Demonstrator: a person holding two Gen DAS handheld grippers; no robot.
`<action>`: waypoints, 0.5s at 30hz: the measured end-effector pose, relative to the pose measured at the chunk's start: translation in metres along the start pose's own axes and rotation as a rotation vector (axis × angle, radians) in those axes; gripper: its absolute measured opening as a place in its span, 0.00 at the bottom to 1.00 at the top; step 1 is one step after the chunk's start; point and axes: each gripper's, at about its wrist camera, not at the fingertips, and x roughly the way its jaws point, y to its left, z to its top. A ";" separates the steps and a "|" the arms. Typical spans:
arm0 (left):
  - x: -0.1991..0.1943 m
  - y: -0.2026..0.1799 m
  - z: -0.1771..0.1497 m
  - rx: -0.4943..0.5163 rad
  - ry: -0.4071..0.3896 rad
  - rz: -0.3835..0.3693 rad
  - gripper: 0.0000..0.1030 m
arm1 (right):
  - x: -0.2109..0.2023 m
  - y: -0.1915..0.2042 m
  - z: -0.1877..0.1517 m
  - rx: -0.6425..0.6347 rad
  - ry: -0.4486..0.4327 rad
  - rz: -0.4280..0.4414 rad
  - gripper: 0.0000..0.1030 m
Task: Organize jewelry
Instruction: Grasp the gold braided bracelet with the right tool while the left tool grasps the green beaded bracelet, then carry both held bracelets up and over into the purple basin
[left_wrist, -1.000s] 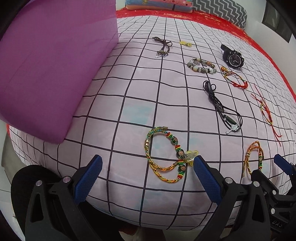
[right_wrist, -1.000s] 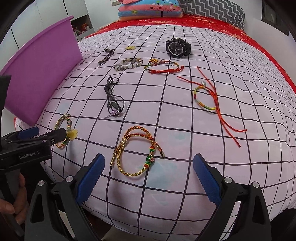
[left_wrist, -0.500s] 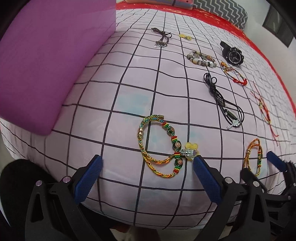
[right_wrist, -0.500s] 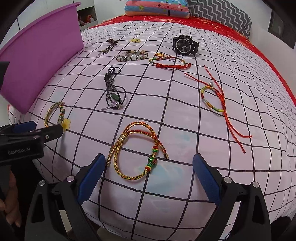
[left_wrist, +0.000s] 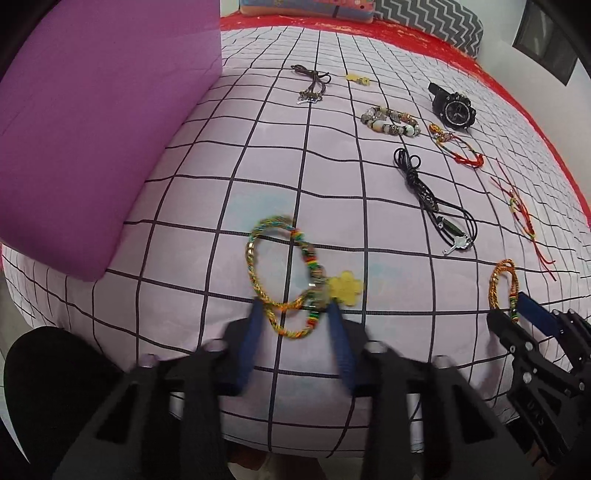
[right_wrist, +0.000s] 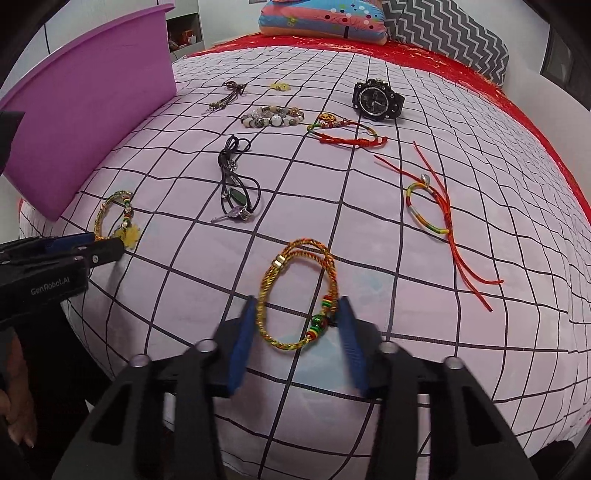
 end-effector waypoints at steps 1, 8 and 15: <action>-0.001 0.001 0.000 -0.004 0.001 -0.015 0.14 | -0.001 -0.001 0.000 0.004 -0.001 0.002 0.13; -0.011 0.000 0.008 -0.017 -0.033 -0.059 0.12 | -0.011 -0.009 0.003 0.052 -0.022 0.051 0.10; -0.035 -0.002 0.015 -0.017 -0.071 -0.119 0.12 | -0.032 -0.010 0.012 0.061 -0.075 0.077 0.10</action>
